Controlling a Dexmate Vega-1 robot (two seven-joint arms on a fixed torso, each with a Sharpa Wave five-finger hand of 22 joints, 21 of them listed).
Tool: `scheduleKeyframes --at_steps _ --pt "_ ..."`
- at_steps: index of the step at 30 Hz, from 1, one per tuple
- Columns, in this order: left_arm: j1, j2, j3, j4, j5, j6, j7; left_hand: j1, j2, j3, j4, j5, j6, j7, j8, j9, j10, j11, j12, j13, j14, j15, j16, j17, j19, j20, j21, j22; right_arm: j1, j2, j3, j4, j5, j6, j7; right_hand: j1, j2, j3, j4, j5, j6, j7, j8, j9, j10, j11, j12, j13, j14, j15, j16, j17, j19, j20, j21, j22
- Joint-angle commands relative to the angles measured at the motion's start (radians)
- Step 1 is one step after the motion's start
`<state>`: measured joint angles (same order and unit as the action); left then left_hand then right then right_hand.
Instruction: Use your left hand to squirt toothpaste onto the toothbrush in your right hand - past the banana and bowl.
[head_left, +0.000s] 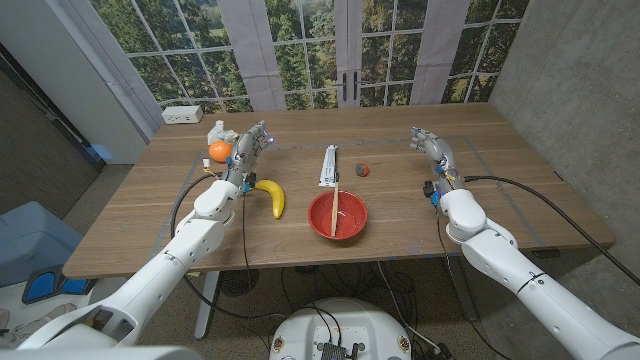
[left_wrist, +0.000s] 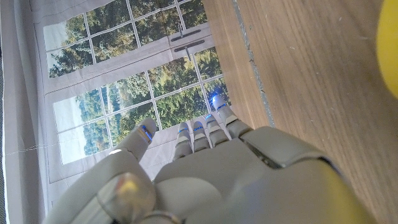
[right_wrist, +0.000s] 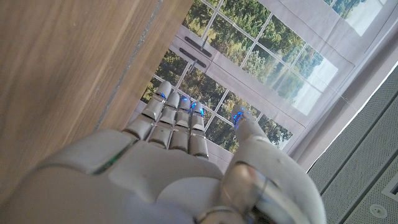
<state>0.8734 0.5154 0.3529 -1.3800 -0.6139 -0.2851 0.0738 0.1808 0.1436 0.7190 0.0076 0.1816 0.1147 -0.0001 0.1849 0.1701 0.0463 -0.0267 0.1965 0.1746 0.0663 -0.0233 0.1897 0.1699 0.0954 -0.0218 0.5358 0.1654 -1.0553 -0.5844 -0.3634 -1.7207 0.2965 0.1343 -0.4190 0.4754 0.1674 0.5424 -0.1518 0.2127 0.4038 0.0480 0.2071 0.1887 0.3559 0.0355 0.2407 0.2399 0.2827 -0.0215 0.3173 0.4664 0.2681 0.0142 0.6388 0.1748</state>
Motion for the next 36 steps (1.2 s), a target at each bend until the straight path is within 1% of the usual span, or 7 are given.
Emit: scheduleKeyframes --at_steps 1,7,14,18,20,28,36 --pt "-0.022 -0.015 0.009 0.036 -0.002 -0.018 -0.025 -0.01 0.005 0.001 -0.008 0.003 0.009 0.004 0.004 0.005 0.008 -0.001 0.005 0.004 0.009 0.003 0.005 0.006 0.011 0.002 -0.004 0.006 -0.042 -0.031 0.001 -0.117 -0.052 -0.101 -0.047 0.009 -0.001 -0.001 -0.007 0.006 0.012 -0.005 0.007 0.003 0.014 -0.003 0.007 0.004 0.015 0.0 0.01 0.008 0.012 -0.004 0.0 0.003" --pt "-0.036 -0.026 0.013 0.06 0.0 -0.033 -0.037 -0.012 0.005 0.002 -0.009 0.004 0.01 0.005 0.004 0.006 0.01 -0.001 0.005 0.004 0.009 0.003 0.004 0.006 0.013 0.002 -0.006 0.006 -0.049 -0.047 -0.006 -0.161 -0.078 -0.148 -0.052 0.018 -0.004 -0.003 -0.01 0.008 0.017 -0.013 0.007 0.003 0.022 -0.009 0.01 0.008 0.022 -0.009 0.018 0.012 0.024 -0.009 0.003 0.003" --pt "-0.044 -0.034 0.014 0.077 -0.002 -0.041 -0.044 -0.015 0.005 0.001 -0.009 0.003 0.011 0.004 0.003 0.006 0.011 -0.001 0.004 0.004 0.01 0.003 0.003 0.006 0.015 0.003 -0.008 0.006 -0.052 -0.061 -0.014 -0.201 -0.104 -0.18 -0.051 0.014 -0.035 -0.023 -0.014 -0.004 0.017 -0.01 0.005 0.004 0.022 -0.009 0.01 0.013 0.022 -0.007 0.021 0.015 0.031 -0.001 0.002 0.004" --pt "-0.044 -0.034 0.012 0.08 -0.006 -0.045 -0.048 -0.017 0.005 0.001 -0.009 0.003 0.012 0.004 0.003 0.006 0.011 -0.001 0.004 0.004 0.011 0.004 0.003 0.007 0.016 0.003 -0.009 0.006 -0.051 -0.088 -0.007 -0.227 -0.082 -0.203 -0.005 0.01 -0.049 -0.035 -0.013 -0.011 0.018 -0.005 0.004 0.004 0.023 -0.004 0.01 0.015 0.021 -0.001 0.022 0.016 0.03 0.006 0.0 0.004" --pt "-0.044 -0.034 0.011 0.081 -0.008 -0.047 -0.051 -0.018 0.005 0.001 -0.009 0.003 0.012 0.005 0.003 0.006 0.012 -0.001 0.004 0.004 0.01 0.003 0.003 0.007 0.016 0.003 -0.01 0.006 -0.051 -0.093 -0.007 -0.239 -0.088 -0.217 -0.009 0.007 -0.056 -0.041 -0.012 -0.014 0.016 -0.004 0.003 0.004 0.022 -0.003 0.009 0.016 0.017 0.0 0.021 0.016 0.03 0.008 -0.002 0.004" --pt "-0.047 -0.035 0.007 0.09 -0.01 -0.065 -0.061 -0.021 0.005 0.001 -0.009 0.003 0.015 0.005 0.003 0.006 0.013 -0.002 0.004 0.004 0.012 0.002 0.003 0.007 0.017 0.004 -0.012 0.006 -0.065 -0.128 -0.004 -0.324 -0.088 -0.312 0.001 0.001 -0.064 -0.052 -0.008 -0.02 0.015 0.0 0.002 0.005 0.019 0.001 0.008 0.018 0.013 0.006 0.021 0.018 0.027 0.012 -0.005 0.004" --pt "-0.055 -0.034 0.007 0.1 -0.012 -0.076 -0.08 -0.024 0.005 0.001 -0.009 0.004 0.015 0.005 0.002 0.006 0.016 -0.001 0.004 0.004 0.013 0.001 0.002 0.007 0.019 0.004 -0.015 0.006 -0.095 -0.142 -0.007 -0.398 -0.12 -0.378 -0.039 -0.002 -0.07 -0.061 -0.007 -0.024 0.016 -0.001 0.001 0.005 0.022 0.0 0.009 0.02 0.011 0.003 0.022 0.019 0.025 0.011 -0.009 0.004"
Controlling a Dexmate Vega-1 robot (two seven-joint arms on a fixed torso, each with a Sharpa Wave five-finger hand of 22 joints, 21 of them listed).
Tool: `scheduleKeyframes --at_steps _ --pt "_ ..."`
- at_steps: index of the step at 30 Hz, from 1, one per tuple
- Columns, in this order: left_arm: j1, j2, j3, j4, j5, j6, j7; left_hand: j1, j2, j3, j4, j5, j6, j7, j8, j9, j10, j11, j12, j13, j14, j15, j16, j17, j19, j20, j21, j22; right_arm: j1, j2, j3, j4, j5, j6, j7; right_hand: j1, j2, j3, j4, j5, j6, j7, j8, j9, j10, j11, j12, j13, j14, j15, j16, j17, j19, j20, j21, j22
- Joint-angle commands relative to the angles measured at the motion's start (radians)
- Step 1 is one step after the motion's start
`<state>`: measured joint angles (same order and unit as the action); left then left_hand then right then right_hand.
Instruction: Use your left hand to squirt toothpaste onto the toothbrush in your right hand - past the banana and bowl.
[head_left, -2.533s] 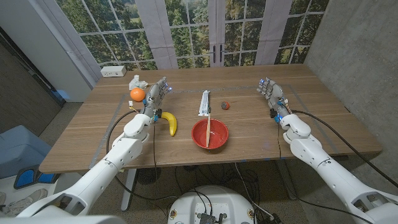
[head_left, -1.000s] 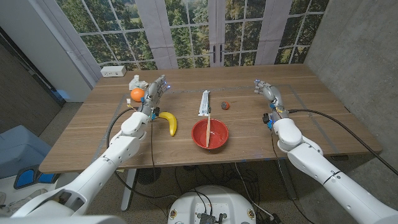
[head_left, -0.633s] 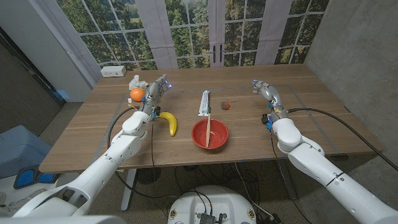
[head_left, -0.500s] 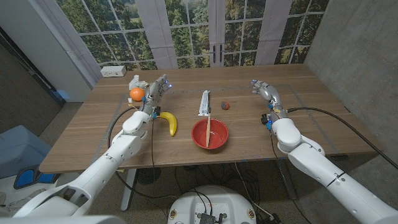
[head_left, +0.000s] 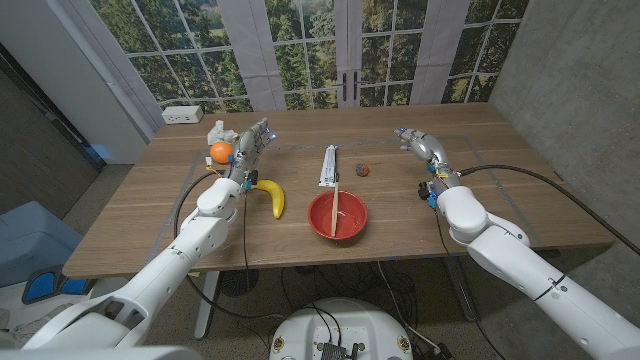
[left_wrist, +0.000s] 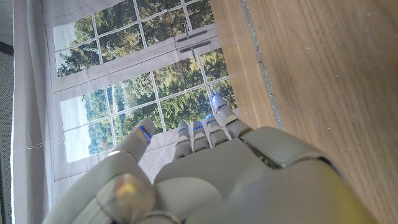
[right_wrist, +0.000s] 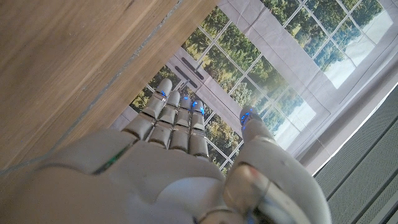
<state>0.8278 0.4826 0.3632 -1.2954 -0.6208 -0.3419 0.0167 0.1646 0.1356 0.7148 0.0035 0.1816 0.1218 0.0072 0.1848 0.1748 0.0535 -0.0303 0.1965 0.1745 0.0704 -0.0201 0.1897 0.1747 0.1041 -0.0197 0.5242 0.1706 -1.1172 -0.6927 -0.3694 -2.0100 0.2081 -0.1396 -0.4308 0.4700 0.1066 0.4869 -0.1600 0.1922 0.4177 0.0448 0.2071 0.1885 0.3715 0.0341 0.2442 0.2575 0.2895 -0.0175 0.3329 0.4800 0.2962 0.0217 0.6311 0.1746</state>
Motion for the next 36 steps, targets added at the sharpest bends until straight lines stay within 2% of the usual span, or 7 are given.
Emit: scheduleKeyframes --at_steps 1,11,21,24,30,35,36 --pt "-0.009 0.0 -0.003 0.015 -0.004 -0.02 -0.022 -0.008 0.013 0.005 -0.005 0.004 0.008 -0.003 0.002 0.001 0.008 0.003 0.003 0.004 0.009 -0.003 0.002 0.002 0.011 0.001 -0.004 0.001 -0.037 -0.036 -0.003 -0.117 -0.038 -0.108 -0.032 0.003 -0.01 -0.006 0.001 -0.004 0.002 0.002 0.001 0.005 0.005 0.001 0.005 0.003 0.005 -0.001 0.007 0.006 -0.002 0.003 -0.001 0.004" --pt "-0.007 -0.003 -0.006 0.024 -0.014 -0.037 -0.043 -0.011 0.013 0.006 -0.007 0.004 0.009 -0.002 0.002 0.001 0.011 0.0 0.003 0.004 0.011 -0.004 0.001 0.002 0.013 0.002 -0.008 0.001 -0.056 -0.049 -0.032 -0.196 -0.098 -0.194 -0.058 0.015 -0.013 -0.011 -0.004 -0.007 0.004 -0.003 0.002 0.006 0.022 -0.011 0.011 0.007 0.023 -0.014 0.017 0.007 0.003 0.0 -0.003 0.004" --pt "-0.009 -0.007 -0.005 0.037 -0.018 -0.048 -0.059 -0.014 0.012 0.007 -0.008 0.004 0.01 -0.002 0.001 0.001 0.011 0.004 0.002 0.004 0.012 -0.004 0.0 0.002 0.015 0.002 -0.011 0.001 -0.065 -0.051 -0.056 -0.239 -0.161 -0.246 -0.081 0.047 -0.02 -0.017 -0.015 -0.01 0.024 -0.011 0.011 0.008 0.056 -0.022 0.026 0.018 0.061 -0.028 0.038 0.013 0.026 -0.005 -0.001 0.005" --pt "-0.011 -0.007 -0.004 0.039 -0.019 -0.049 -0.063 -0.015 0.012 0.007 -0.008 0.004 0.01 -0.002 0.001 0.001 0.013 0.005 0.002 0.004 0.012 -0.004 0.0 0.002 0.016 0.002 -0.012 0.001 -0.065 -0.05 -0.067 -0.248 -0.186 -0.261 -0.089 0.077 -0.029 -0.021 -0.019 -0.011 0.042 -0.005 0.019 0.009 0.084 -0.016 0.039 0.029 0.09 -0.031 0.057 0.02 0.049 0.007 0.003 0.005" --pt "-0.014 -0.009 -0.004 0.044 -0.017 -0.058 -0.067 -0.017 0.012 0.007 -0.009 0.004 0.01 -0.002 0.001 0.001 0.012 0.002 0.002 0.004 0.012 -0.004 -0.001 0.001 0.017 0.003 -0.014 0.001 -0.065 -0.043 -0.09 -0.263 -0.237 -0.283 -0.106 0.137 -0.048 -0.031 -0.023 -0.012 0.069 0.005 0.03 0.013 0.124 -0.035 0.062 0.055 0.133 -0.032 0.093 0.04 0.085 0.015 0.009 0.006" --pt "-0.017 -0.013 -0.004 0.052 -0.022 -0.062 -0.076 -0.019 0.012 0.008 -0.01 0.004 0.011 -0.003 0.0 0.001 0.014 0.004 0.002 0.004 0.014 -0.005 -0.001 0.002 0.018 0.003 -0.016 0.001 -0.062 -0.034 -0.123 -0.286 -0.308 -0.34 -0.132 0.181 -0.072 -0.041 -0.026 -0.016 0.075 -0.003 0.034 0.015 0.135 -0.058 0.073 0.075 0.13 -0.041 0.107 0.058 0.11 0.021 0.015 0.007" --pt "-0.018 -0.013 -0.003 0.053 -0.021 -0.063 -0.076 -0.019 0.012 0.008 -0.01 0.004 0.011 -0.003 0.0 0.001 0.014 0.003 0.002 0.004 0.014 -0.005 -0.001 0.002 0.018 0.004 -0.017 0.001 -0.063 -0.033 -0.129 -0.29 -0.321 -0.347 -0.137 0.193 -0.078 -0.044 -0.025 -0.016 0.081 -0.003 0.038 0.016 0.138 -0.058 0.077 0.082 0.148 -0.049 0.121 0.066 0.112 0.021 0.015 0.008"
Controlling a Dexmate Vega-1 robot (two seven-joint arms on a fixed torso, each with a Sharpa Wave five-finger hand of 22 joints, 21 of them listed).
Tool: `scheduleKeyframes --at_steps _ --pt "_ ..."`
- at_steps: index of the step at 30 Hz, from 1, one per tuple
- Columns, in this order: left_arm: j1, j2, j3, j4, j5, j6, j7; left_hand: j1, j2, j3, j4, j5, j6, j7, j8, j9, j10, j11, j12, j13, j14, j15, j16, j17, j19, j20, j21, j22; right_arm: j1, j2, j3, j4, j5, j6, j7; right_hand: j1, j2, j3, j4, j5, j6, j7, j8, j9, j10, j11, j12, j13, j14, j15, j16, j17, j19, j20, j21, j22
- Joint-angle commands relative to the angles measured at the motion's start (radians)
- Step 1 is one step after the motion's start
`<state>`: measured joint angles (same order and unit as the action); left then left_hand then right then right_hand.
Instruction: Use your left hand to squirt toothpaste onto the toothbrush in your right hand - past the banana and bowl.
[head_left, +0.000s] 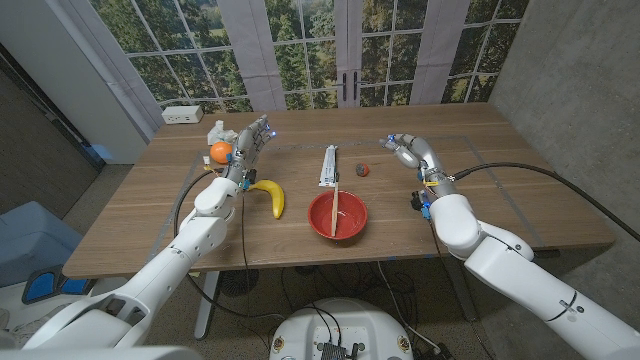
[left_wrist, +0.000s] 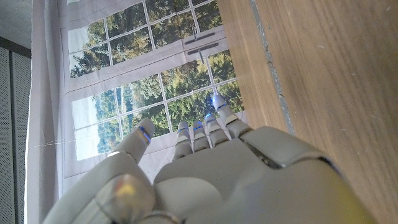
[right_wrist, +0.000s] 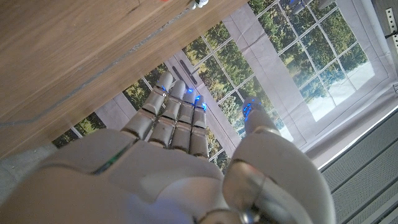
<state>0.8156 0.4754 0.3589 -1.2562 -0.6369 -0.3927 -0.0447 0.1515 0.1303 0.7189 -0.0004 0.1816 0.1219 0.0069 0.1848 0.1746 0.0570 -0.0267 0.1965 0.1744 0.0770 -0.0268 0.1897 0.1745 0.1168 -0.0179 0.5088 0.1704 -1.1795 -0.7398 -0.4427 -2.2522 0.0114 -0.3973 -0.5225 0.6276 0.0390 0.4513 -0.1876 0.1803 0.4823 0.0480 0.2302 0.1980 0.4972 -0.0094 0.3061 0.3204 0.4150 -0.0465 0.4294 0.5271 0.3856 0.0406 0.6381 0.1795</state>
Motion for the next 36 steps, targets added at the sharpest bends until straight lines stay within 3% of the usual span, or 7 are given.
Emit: scheduleKeyframes --at_steps 1,3,6,13,20,30,36 --pt "-0.006 -0.006 0.002 0.015 -0.005 -0.013 -0.016 -0.007 0.017 0.003 -0.006 0.004 0.011 -0.002 0.0 0.001 0.011 0.0 0.001 0.005 0.007 0.002 -0.001 0.002 0.005 0.003 -0.002 0.001 -0.001 0.017 -0.062 -0.054 -0.139 -0.102 -0.049 0.046 -0.018 -0.013 0.004 -0.004 0.024 -0.01 0.019 0.008 0.015 -0.018 0.018 0.027 0.029 -0.025 0.033 0.026 0.026 0.002 0.009 0.004" --pt "-0.007 -0.009 0.002 0.019 -0.006 -0.018 -0.019 -0.008 0.017 0.003 -0.006 0.004 0.012 -0.003 0.001 0.001 0.011 -0.001 0.001 0.005 0.008 0.001 -0.001 0.002 0.006 0.005 -0.002 0.002 -0.001 0.022 -0.071 -0.065 -0.158 -0.124 -0.053 0.069 -0.034 -0.027 0.008 -0.001 0.05 -0.02 0.035 0.015 0.043 -0.028 0.036 0.046 0.036 -0.026 0.053 0.048 0.036 0.003 0.012 0.006" --pt "-0.009 -0.011 0.003 0.024 -0.006 -0.022 -0.024 -0.009 0.016 0.003 -0.006 0.004 0.016 -0.006 0.002 0.001 0.012 -0.003 0.001 0.005 0.008 0.001 -0.001 0.002 0.007 0.006 -0.004 0.002 -0.002 0.025 -0.077 -0.083 -0.174 -0.161 -0.046 0.086 -0.043 -0.045 0.017 0.003 0.112 -0.03 0.067 0.025 0.045 -0.025 0.048 0.07 0.053 -0.034 0.082 0.081 0.041 0.001 0.016 0.01" --pt "-0.005 -0.016 0.002 0.026 -0.011 -0.029 -0.029 -0.012 0.017 0.004 -0.007 0.004 0.022 -0.012 0.003 0.002 0.013 -0.002 0.001 0.005 0.009 -0.001 -0.002 0.002 0.01 0.008 -0.006 0.002 0.005 0.029 -0.107 -0.11 -0.222 -0.228 -0.033 0.123 -0.053 -0.087 0.024 0.011 0.158 -0.035 0.11 0.049 0.079 -0.029 0.079 0.123 0.115 -0.071 0.194 0.195 0.077 -0.003 0.041 0.02" --pt "-0.001 -0.013 0.002 0.02 -0.01 -0.034 -0.032 -0.015 0.017 0.004 -0.006 0.004 0.022 -0.012 0.002 0.002 0.013 -0.001 0.001 0.005 0.009 -0.001 -0.002 0.002 0.011 0.011 -0.008 0.002 0.018 0.031 -0.159 -0.124 -0.301 -0.289 -0.034 0.179 -0.077 -0.134 0.026 0.029 0.201 -0.041 0.162 0.083 0.14 -0.036 0.135 0.196 0.119 -0.089 0.329 0.35 0.084 -0.006 0.056 0.027" --pt "0.003 -0.017 0.001 0.023 -0.017 -0.041 -0.041 -0.019 0.018 0.004 -0.005 0.004 0.024 -0.01 0.002 0.002 0.014 -0.003 0.0 0.005 0.01 -0.002 -0.002 0.003 0.013 0.013 -0.011 0.002 0.041 0.045 -0.222 -0.132 -0.384 -0.37 -0.009 0.184 -0.094 -0.172 0.036 0.044 0.207 -0.045 0.187 0.105 0.159 -0.05 0.173 0.246 0.114 -0.093 0.399 0.436 0.084 -0.003 0.065 0.03" --pt "0.007 -0.018 0.0 0.024 -0.018 -0.051 -0.046 -0.022 0.019 0.005 -0.004 0.005 0.024 -0.011 0.002 0.002 0.014 -0.001 0.0 0.005 0.01 -0.002 -0.002 0.003 0.014 0.017 -0.014 0.002 0.053 0.049 -0.255 -0.134 -0.429 -0.408 0.007 0.175 -0.107 -0.208 0.049 0.063 0.243 -0.051 0.228 0.131 0.186 -0.061 0.219 0.299 0.125 -0.103 0.459 0.51 0.092 -0.001 0.076 0.033"
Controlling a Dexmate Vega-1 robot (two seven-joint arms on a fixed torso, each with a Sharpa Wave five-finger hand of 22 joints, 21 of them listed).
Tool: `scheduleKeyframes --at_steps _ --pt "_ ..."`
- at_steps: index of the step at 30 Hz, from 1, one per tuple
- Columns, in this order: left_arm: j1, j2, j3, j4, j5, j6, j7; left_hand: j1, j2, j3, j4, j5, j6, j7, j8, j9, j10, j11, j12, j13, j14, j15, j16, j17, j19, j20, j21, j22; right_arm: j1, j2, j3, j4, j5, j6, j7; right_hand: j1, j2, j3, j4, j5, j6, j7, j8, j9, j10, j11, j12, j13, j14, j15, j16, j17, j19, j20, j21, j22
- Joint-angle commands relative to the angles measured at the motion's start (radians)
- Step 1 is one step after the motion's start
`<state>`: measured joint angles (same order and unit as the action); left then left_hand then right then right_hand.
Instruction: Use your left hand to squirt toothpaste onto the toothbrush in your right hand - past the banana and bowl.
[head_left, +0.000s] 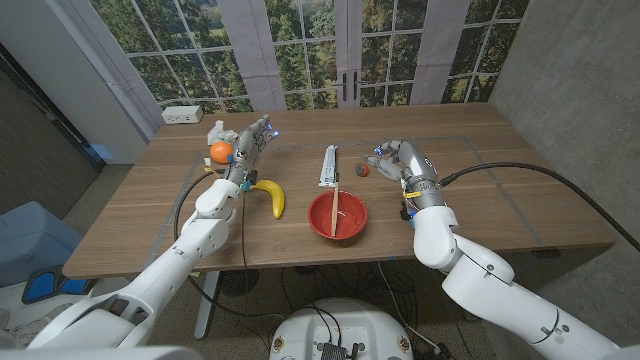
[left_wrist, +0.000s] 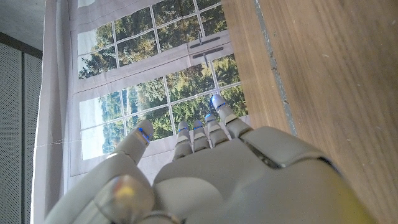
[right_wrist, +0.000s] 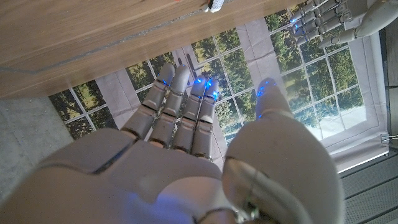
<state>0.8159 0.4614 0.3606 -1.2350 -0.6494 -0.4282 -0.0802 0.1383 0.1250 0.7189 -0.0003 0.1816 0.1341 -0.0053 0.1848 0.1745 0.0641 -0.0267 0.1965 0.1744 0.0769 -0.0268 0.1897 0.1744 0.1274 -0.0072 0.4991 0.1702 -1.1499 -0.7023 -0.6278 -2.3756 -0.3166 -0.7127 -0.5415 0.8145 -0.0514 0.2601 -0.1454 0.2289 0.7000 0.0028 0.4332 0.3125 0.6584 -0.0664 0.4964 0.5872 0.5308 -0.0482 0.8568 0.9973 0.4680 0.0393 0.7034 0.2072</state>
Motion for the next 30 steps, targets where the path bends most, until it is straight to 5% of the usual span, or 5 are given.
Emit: scheduleKeyframes --at_steps 1,30 --pt "0.009 -0.003 -0.002 0.001 -0.007 -0.015 -0.01 -0.009 0.024 0.005 -0.004 0.005 0.012 0.0 0.002 0.002 0.007 -0.003 0.0 0.005 0.01 -0.002 -0.002 0.003 0.004 0.007 -0.004 0.002 0.025 0.012 -0.074 -0.012 -0.106 -0.099 0.031 -0.011 -0.016 -0.018 0.007 0.017 0.034 -0.005 0.031 0.019 0.028 -0.005 0.034 0.037 0.013 -0.102 0.036 0.045 0.01 0.001 0.012 0.006" --pt "0.034 -0.002 -0.015 -0.007 -0.021 -0.047 -0.024 -0.024 0.047 0.012 0.013 0.008 0.011 0.002 0.0 0.003 0.006 0.001 -0.002 0.005 0.009 0.0 -0.001 0.007 0.011 0.01 -0.016 0.003 0.032 0.052 -0.162 0.039 -0.213 -0.111 0.076 0.055 0.008 -0.008 -0.006 0.051 0.027 -0.03 0.097 0.08 0.023 -0.036 0.105 0.147 0.044 -0.117 0.024 0.084 0.012 0.001 0.028 0.007"
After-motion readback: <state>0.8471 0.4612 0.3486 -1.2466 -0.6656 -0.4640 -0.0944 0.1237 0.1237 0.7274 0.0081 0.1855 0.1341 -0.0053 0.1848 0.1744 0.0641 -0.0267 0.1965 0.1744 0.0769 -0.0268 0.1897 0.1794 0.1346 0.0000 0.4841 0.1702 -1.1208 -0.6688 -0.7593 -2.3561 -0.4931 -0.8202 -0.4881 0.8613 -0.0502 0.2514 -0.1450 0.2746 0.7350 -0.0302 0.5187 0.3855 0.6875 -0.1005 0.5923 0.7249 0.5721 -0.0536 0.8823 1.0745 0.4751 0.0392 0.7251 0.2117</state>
